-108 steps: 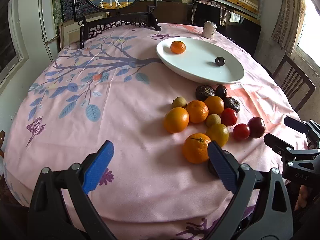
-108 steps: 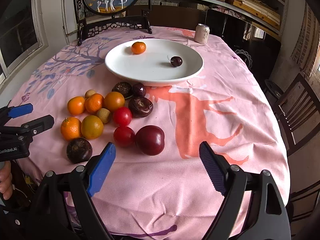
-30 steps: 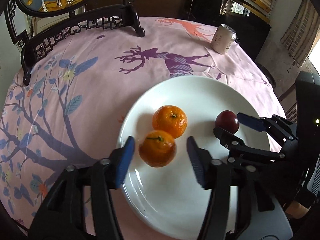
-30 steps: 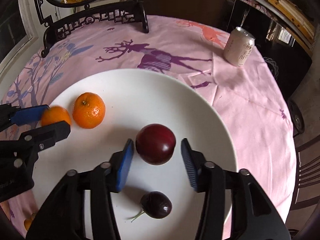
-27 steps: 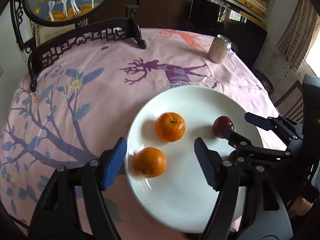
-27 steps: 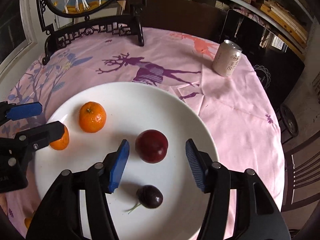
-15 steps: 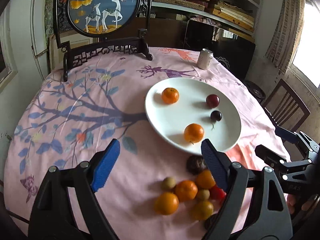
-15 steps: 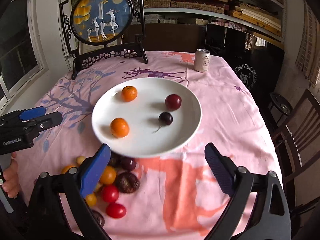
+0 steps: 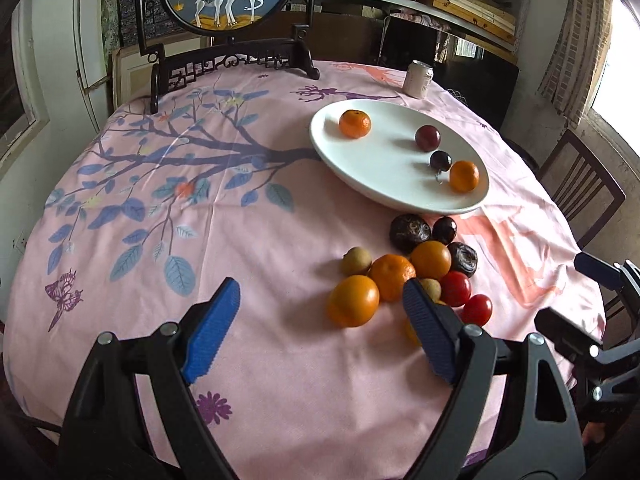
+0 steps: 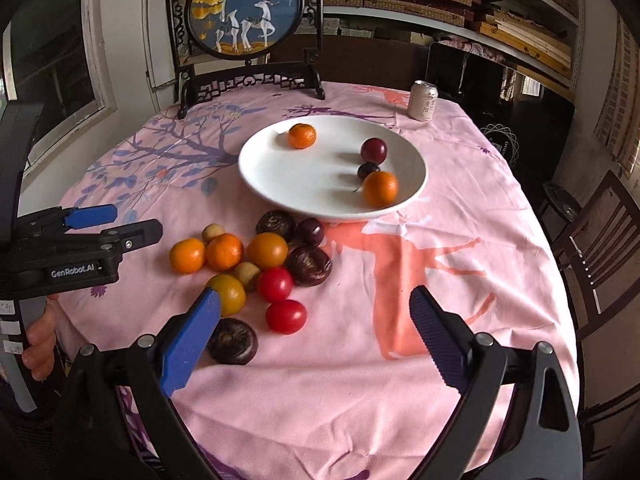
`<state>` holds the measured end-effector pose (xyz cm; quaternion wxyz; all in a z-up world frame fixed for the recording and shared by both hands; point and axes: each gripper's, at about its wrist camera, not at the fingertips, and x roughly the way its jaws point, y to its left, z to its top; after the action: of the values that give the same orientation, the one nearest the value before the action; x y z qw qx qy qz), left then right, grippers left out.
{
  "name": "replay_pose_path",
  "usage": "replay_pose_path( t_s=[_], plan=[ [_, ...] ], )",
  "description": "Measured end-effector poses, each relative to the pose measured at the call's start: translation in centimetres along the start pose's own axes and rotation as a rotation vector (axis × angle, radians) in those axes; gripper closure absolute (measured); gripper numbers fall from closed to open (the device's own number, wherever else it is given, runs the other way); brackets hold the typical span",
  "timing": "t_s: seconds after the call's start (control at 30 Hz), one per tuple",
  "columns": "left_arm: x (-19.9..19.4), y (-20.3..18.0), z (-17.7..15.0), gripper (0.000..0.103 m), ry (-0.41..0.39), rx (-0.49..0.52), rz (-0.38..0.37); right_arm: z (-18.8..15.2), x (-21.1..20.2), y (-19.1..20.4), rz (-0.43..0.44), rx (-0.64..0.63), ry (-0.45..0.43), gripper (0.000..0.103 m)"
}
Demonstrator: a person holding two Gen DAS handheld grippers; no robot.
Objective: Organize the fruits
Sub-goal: 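Grasp a dark passion fruit with the right tool while the left grasps an orange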
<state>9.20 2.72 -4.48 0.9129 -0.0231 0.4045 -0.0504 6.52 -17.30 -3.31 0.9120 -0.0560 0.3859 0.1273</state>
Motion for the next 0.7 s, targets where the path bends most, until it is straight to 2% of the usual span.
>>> replay_pose_path(
  t_s=[0.27,0.43,0.5,0.57,0.63,0.7],
  plan=[
    [0.1,1.0,-1.3,0.018,0.020,-0.002,0.024,-2.3,2.7,3.1,0.181,-0.023,0.128,0.008],
    [0.4,1.3,-1.7,0.018,0.035,-0.010,0.029,-2.5,3.6,3.3,0.222,-0.004,0.150,0.009],
    [0.5,1.6,-1.7,0.018,0.041,-0.015,0.029,-2.6,3.7,3.2,0.224,0.002,0.150,0.017],
    [0.7,1.7,-1.8,0.018,0.045,-0.019,0.030,-2.5,4.1,3.0,0.231,0.013,0.160,0.035],
    [0.8,1.7,-1.8,0.018,0.049,-0.020,0.027,-2.6,4.7,2.9,0.234,0.023,0.176,0.043],
    [0.8,1.7,-1.9,0.018,0.051,-0.017,0.025,-2.7,5.3,2.9,0.234,0.025,0.190,0.043]
  ],
)
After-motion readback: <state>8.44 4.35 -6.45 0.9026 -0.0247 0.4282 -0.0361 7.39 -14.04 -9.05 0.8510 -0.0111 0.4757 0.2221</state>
